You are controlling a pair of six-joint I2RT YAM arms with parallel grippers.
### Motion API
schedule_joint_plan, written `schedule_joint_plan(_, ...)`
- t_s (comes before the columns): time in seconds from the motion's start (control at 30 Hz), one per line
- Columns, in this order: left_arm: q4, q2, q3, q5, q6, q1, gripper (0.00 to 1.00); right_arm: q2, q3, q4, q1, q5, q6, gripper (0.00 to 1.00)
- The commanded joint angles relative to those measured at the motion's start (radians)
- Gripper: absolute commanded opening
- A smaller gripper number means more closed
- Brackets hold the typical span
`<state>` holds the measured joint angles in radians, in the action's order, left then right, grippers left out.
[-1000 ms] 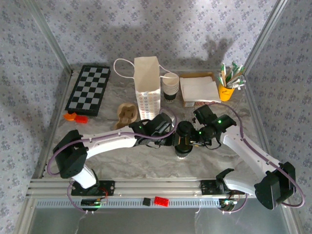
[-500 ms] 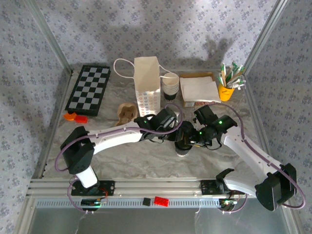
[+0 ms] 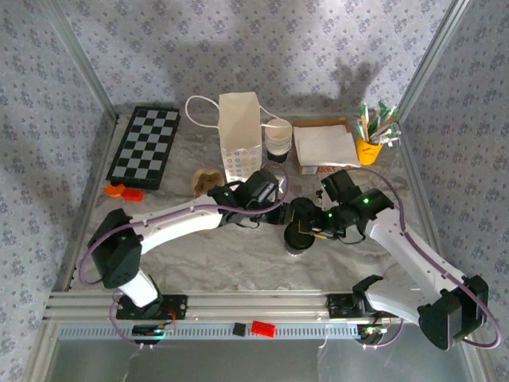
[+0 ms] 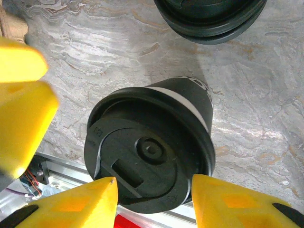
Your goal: Pack the takeout coffee
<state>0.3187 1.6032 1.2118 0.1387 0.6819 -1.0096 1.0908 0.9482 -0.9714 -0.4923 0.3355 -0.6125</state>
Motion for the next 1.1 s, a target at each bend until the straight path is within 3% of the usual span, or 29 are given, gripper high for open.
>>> schedule_joint_plan(0.0,0.029,-0.020,-0.008,0.000,0.024,-0.011,0.40,0.040,0.008,-0.028,0.012,0.025,0.045,0.45)
schedule_joint_plan(0.27,0.146,-0.096,-0.029,-0.056,0.164,-0.043,0.43,0.032,0.043,-0.043,0.018,0.012,0.041,0.44)
schedule_joint_plan(0.4,0.093,-0.087,-0.046,-0.019,0.233,-0.091,0.48,0.035,0.059,-0.036,0.060,0.031,0.062,0.45)
schedule_joint_plan(0.67,0.071,-0.036,-0.045,0.003,0.243,-0.097,0.49,0.101,0.082,-0.006,0.104,0.070,0.106,0.43)
schedule_joint_plan(1.07,0.078,0.021,-0.042,0.009,0.234,-0.096,0.41,0.143,0.062,0.007,0.135,0.079,0.148,0.30)
